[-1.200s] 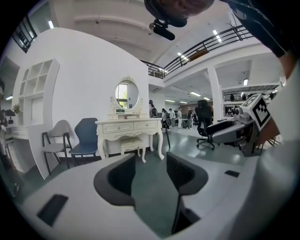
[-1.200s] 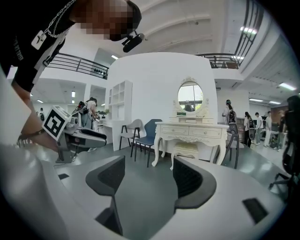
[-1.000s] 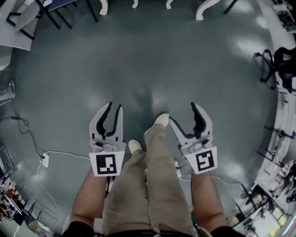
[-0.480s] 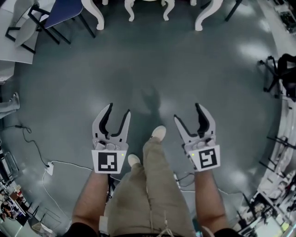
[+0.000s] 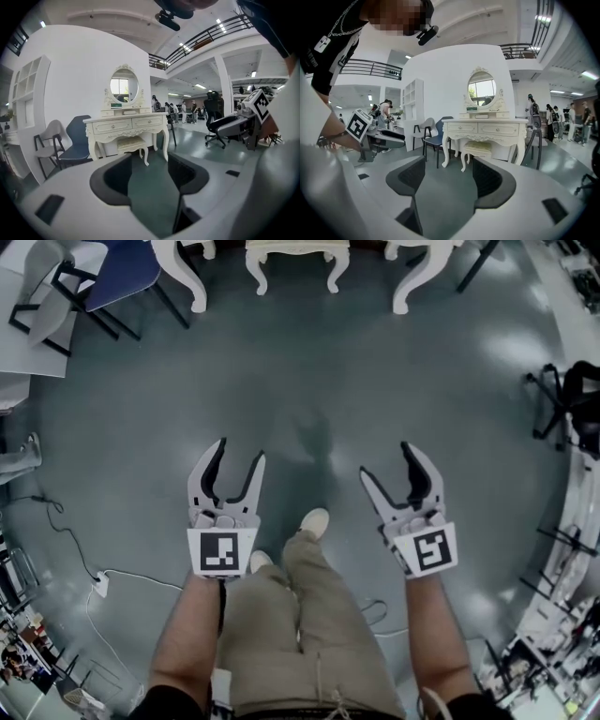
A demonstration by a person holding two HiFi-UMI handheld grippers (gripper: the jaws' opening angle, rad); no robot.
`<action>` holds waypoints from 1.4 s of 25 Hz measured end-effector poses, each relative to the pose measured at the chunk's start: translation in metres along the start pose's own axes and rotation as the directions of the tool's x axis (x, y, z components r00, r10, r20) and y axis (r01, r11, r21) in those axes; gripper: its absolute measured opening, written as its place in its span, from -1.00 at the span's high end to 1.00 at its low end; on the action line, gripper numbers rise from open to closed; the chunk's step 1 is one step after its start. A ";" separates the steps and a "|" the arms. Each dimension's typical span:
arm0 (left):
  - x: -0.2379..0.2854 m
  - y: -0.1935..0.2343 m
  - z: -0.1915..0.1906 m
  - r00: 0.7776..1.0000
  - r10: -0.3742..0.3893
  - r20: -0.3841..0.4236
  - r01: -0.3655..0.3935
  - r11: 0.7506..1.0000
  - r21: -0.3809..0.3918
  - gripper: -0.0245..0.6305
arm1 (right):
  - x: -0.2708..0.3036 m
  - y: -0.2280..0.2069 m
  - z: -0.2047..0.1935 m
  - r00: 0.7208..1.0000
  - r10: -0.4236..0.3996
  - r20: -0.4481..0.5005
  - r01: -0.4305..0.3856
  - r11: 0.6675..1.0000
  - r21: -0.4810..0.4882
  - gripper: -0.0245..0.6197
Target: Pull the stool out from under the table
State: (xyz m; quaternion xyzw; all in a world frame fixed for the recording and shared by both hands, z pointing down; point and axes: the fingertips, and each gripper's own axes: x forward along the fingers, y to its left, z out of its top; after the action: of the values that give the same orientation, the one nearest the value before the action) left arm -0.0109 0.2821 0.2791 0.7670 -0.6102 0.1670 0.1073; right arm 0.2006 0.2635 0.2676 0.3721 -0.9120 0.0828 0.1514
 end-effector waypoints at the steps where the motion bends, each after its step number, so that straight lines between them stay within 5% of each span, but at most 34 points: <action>1: 0.002 0.002 0.002 1.000 0.006 0.006 -0.006 1.000 0.003 0.24 | 0.004 -0.004 0.003 1.000 0.003 0.006 -0.003 1.000 0.000 0.01; 15: 0.041 0.017 -0.008 1.000 -0.005 -0.014 0.005 1.000 -0.011 0.24 | 0.059 -0.018 0.011 1.000 -0.008 0.000 0.008 1.000 -0.013 0.01; 20: 0.079 0.021 0.010 0.995 -0.102 0.000 0.102 0.994 0.025 0.24 | 0.096 -0.030 0.021 1.000 -0.013 -0.013 0.013 1.000 -0.019 0.01; 25: 0.101 0.021 0.035 0.965 -0.263 -0.006 0.262 0.958 0.118 0.24 | 0.140 -0.032 0.041 1.000 -0.010 0.021 0.010 1.000 -0.012 0.01; 35: 0.136 0.039 0.066 0.929 -0.370 0.009 0.367 0.926 0.089 0.24 | 0.231 0.005 0.066 0.994 0.102 0.023 -0.103 0.994 0.035 0.01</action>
State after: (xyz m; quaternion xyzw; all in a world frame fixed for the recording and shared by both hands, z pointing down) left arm -0.0137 0.1262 0.2699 0.8739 -0.4488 0.1600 0.0958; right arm 0.0263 0.0984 0.2839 0.3284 -0.9298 0.1031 0.1304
